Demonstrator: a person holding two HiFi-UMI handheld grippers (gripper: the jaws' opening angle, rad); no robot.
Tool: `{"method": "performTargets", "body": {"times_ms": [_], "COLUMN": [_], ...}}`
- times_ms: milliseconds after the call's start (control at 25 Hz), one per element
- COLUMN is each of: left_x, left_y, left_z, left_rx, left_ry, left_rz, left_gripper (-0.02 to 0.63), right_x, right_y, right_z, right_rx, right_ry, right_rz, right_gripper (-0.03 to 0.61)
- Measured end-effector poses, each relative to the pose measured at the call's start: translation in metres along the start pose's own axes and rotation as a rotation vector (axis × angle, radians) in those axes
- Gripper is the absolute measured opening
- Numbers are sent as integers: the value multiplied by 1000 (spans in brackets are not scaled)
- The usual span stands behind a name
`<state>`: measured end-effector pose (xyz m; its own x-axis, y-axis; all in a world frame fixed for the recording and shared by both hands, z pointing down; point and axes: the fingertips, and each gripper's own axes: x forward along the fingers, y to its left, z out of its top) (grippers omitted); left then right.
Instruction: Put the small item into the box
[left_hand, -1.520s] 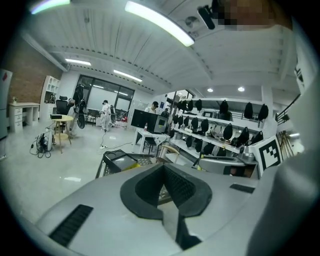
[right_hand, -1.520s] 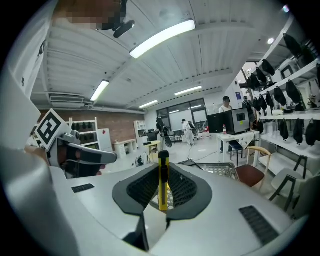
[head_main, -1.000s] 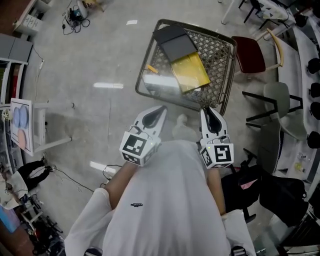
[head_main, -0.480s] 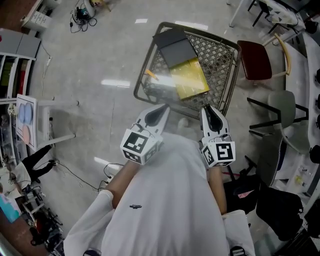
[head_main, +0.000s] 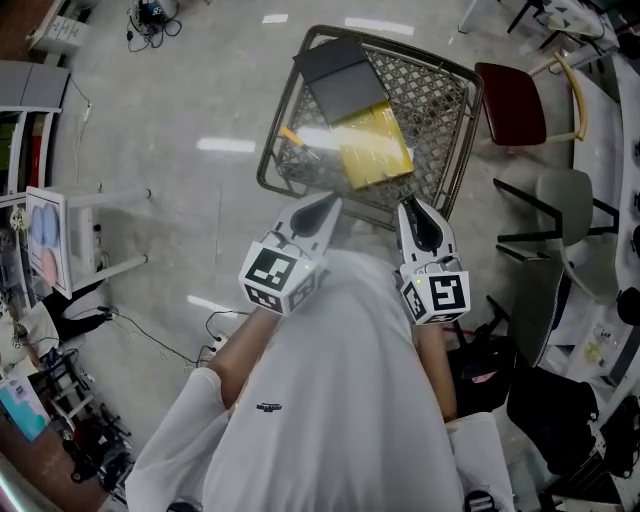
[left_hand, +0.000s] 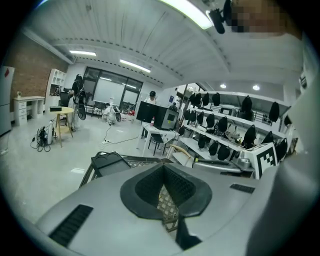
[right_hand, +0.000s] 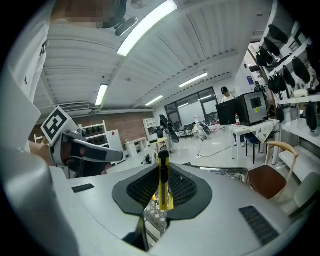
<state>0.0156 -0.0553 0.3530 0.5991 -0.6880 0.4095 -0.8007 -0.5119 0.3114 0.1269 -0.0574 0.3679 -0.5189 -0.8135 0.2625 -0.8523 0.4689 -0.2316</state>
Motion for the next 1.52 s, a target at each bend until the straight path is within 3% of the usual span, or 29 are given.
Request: {"method": "performTargets", "body": {"times_ms": [240,840,1080,1520], "left_x": [18,55,71,103], "left_y": [13,70,83,114], "left_z": [0,-31,-53,-114], "left_rx": [-13,-101,-116,-178], "left_ry": [3,50,88,143], "left_rz": [26,66,69,102], "left_gripper": [2,2,2,2], "right_x": [29,125,153,187], "right_y": [-15,-28,-30,-33], "right_z": [-11,-55,-91,-178], "right_rx": [-22,-276,-274,-281], "right_ry": [52,226,299,439], "right_rz": [27,149,223,260], "right_gripper": [48,48,48,48]}}
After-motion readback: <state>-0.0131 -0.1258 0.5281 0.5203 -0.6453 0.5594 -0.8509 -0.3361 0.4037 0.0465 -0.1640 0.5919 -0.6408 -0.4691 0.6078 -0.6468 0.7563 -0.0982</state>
